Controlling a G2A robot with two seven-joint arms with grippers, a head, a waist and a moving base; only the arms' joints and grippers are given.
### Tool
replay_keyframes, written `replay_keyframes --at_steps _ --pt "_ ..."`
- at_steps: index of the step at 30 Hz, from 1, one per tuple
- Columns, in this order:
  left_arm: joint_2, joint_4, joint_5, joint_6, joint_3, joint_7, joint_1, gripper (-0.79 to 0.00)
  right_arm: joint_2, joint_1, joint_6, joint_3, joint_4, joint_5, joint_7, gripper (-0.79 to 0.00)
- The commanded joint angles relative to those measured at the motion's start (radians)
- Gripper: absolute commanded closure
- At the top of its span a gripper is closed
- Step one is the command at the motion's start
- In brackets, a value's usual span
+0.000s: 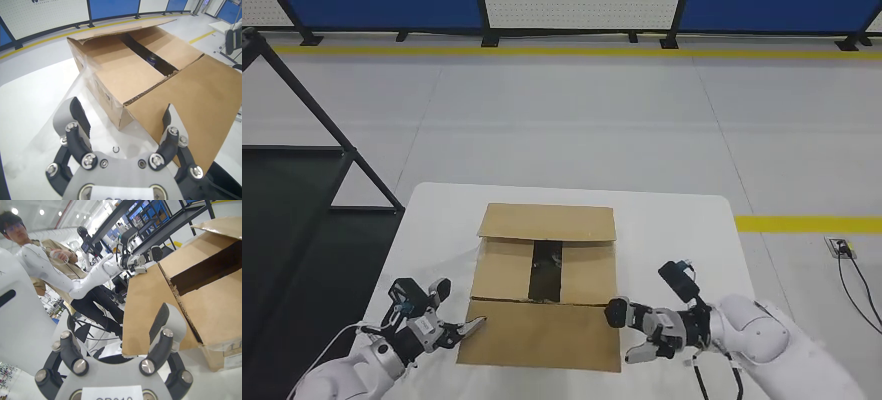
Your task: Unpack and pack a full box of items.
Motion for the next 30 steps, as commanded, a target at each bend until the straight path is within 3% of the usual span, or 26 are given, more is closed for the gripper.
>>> replay_keyframes --at_steps 1,12,17,21,30 --pt "0.001 0.004 0.007 0.007 0.003 0.004 0.001 -0.785 -0.005 0.012 0.002 -0.007 0.026 0.109 0.002 -0.785" --pt "0.002 0.005 0.013 0.01 0.004 -0.006 0.0 -0.785 -0.006 0.015 0.024 -0.011 0.036 0.127 0.004 -0.785" --pt "0.002 0.005 0.013 0.01 0.004 -0.006 0.0 -0.785 -0.022 0.015 0.212 -0.008 0.013 0.116 -0.117 -0.785" --pt "0.002 0.005 0.013 0.01 0.004 -0.006 0.0 -0.785 -0.041 0.045 0.327 -0.022 0.036 0.134 -0.142 -0.785" --pt "0.002 0.005 0.013 0.01 0.004 -0.006 0.0 -0.785 -0.093 0.127 0.463 -0.068 0.144 0.108 -0.192 -0.785"
